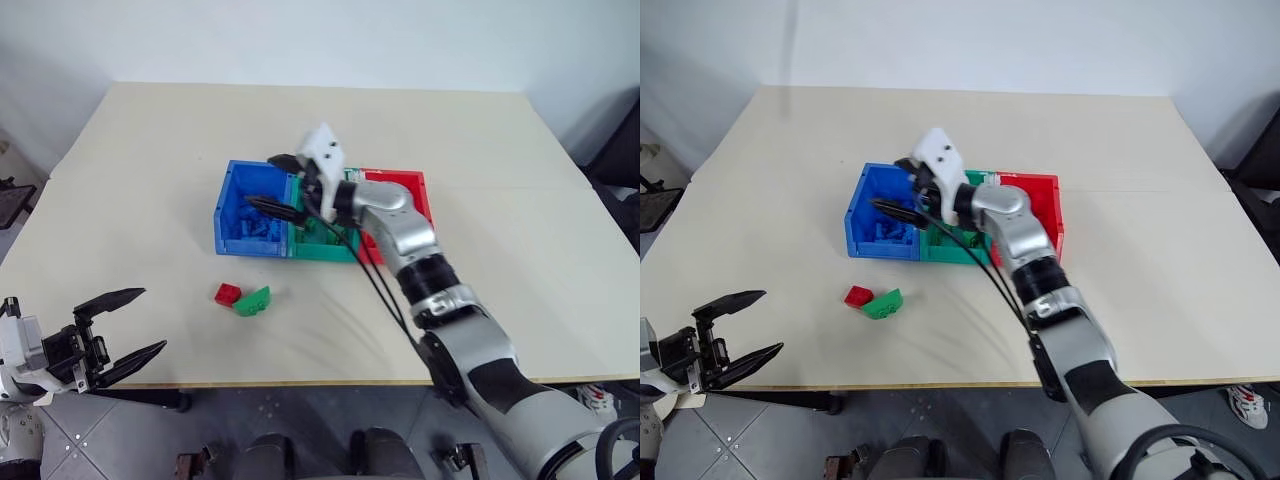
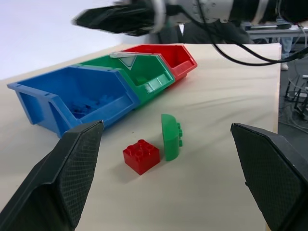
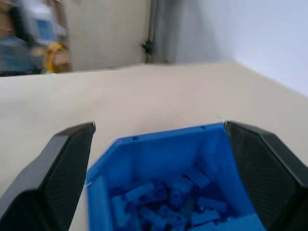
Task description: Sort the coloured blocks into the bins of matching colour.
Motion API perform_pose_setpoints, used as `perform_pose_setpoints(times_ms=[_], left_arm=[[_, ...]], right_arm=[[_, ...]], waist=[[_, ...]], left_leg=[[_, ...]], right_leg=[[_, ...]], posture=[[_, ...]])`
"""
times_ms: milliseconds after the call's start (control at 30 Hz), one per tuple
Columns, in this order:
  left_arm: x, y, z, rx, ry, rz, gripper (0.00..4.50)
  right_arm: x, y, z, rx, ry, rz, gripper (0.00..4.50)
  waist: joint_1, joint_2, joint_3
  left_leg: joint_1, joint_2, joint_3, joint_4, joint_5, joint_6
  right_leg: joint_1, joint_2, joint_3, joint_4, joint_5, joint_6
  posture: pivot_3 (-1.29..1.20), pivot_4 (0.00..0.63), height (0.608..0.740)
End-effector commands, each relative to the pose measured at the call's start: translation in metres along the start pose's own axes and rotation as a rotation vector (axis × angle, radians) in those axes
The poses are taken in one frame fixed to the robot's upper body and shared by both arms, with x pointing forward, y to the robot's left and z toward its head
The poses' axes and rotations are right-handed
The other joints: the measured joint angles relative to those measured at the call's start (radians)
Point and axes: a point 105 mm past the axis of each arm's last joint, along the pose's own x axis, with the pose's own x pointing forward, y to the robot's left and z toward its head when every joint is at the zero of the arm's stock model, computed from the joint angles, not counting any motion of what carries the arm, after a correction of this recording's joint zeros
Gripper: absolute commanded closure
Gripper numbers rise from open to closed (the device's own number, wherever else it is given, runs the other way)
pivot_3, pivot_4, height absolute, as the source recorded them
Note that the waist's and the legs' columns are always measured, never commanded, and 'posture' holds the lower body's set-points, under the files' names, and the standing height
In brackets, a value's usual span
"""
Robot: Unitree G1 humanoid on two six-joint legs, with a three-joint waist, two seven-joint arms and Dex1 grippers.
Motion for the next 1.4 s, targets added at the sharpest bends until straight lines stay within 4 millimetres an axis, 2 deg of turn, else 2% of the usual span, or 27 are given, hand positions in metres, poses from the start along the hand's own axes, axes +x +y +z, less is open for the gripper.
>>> perform_pose_setpoints(times_ms=[33,233,400,533,633,800,933,1100,1400], left_arm=[[0.000,0.001,0.002,0.033,-0.008,0.034,0.00],[-0.005,0.001,0.003,0.055,-0.009,0.094,0.00],[-0.014,-0.001,0.005,0.071,0.012,0.148,0.00],[-0.022,-0.004,0.007,0.082,0.033,0.181,0.00],[-0.023,-0.004,0.009,0.089,0.043,0.204,0.00],[-0.015,-0.013,0.012,0.094,0.081,0.233,0.00],[0.006,-0.029,0.012,0.073,0.149,0.283,0.00],[0.045,-0.046,0.012,0.060,0.224,0.358,0.00],[0.116,-0.055,0.003,0.125,0.401,0.413,0.00]], right_arm=[[-0.054,0.000,-0.002,-0.038,0.012,0.061,0.03],[-0.144,0.020,-0.011,0.037,0.071,0.226,0.03],[-0.187,0.026,-0.016,0.044,0.188,0.232,0.03],[-0.210,0.033,-0.018,0.042,0.269,0.246,0.03],[-0.218,0.034,-0.020,0.042,0.307,0.250,0.03],[-0.220,0.022,-0.020,0.019,0.314,0.216,0.03],[-0.220,0.021,-0.018,0.020,0.304,0.219,0.03],[-0.223,0.023,-0.018,0.046,0.316,0.229,0.03],[-0.214,0.013,-0.018,0.048,0.333,0.234,0.03]], waist=[[0.005,-0.001,-0.001],[0.003,0.001,0.001],[0.002,0.001,0.001],[0.009,0.001,0.001],[0.010,0.002,0.001],[0.011,0.002,0.001],[0.012,0.003,0.002],[0.022,0.005,0.003],[0.039,0.006,0.003]], left_leg=[[0.000,-0.001,0.000,0.000,0.000,0.001],[0.000,0.003,0.010,-0.002,0.000,0.000],[0.001,0.005,0.013,-0.003,0.001,-0.001],[0.000,0.005,0.013,-0.002,0.001,-0.001],[0.000,0.005,0.013,-0.002,0.001,-0.001],[0.000,0.005,0.013,-0.001,0.001,-0.001],[0.000,0.005,0.012,-0.001,0.000,0.000],[0.000,0.004,0.009,-0.001,0.000,0.000],[0.000,0.004,0.010,0.001,0.001,0.001]], right_leg=[[0.000,0.000,0.001,-0.001,0.001,0.001],[0.003,0.001,-0.002,-0.017,0.001,0.001],[0.005,0.000,-0.006,-0.022,0.001,0.001],[0.006,-0.001,-0.007,-0.026,0.001,0.001],[0.007,-0.001,-0.007,-0.028,0.001,0.001],[0.009,-0.002,-0.007,-0.030,0.001,0.001],[0.012,-0.002,-0.007,-0.035,0.001,0.001],[0.018,-0.001,-0.007,-0.044,0.001,0.001],[0.019,0.000,-0.007,-0.045,0.001,0.001]], posture=[[0.00,0.150,0.740],[0.00,0.150,0.740],[0.00,0.150,0.740],[0.00,0.150,0.740],[0.00,0.150,0.740],[0.00,0.150,0.740],[0.00,0.150,0.740],[0.00,0.150,0.740],[0.00,0.150,0.740]])
